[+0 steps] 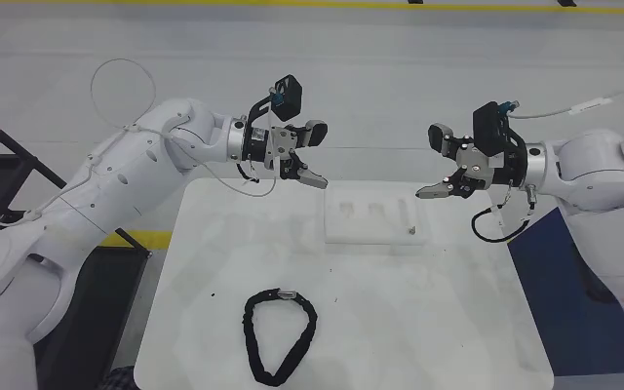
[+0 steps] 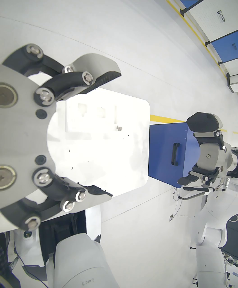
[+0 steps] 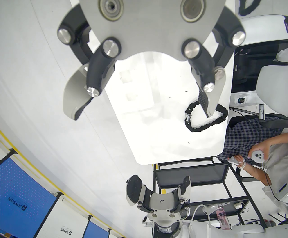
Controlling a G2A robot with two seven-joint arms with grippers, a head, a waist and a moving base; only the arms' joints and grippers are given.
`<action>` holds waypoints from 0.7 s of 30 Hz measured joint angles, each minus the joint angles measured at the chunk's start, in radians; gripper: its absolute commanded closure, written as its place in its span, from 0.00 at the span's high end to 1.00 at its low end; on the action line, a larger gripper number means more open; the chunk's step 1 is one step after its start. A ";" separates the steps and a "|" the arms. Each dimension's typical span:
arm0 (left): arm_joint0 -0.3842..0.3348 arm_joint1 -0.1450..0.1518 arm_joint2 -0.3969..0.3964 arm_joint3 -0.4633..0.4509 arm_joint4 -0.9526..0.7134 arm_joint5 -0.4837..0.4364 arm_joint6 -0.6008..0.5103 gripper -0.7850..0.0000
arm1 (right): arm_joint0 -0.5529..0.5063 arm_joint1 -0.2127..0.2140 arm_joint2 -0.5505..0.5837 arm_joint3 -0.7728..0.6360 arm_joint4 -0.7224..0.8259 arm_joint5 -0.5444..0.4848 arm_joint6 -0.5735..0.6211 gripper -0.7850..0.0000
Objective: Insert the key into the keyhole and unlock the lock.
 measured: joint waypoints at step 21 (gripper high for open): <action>0.000 0.000 0.000 0.000 0.000 0.000 0.000 1.00 | -0.065 0.007 0.015 0.037 -0.098 0.105 -0.038 1.00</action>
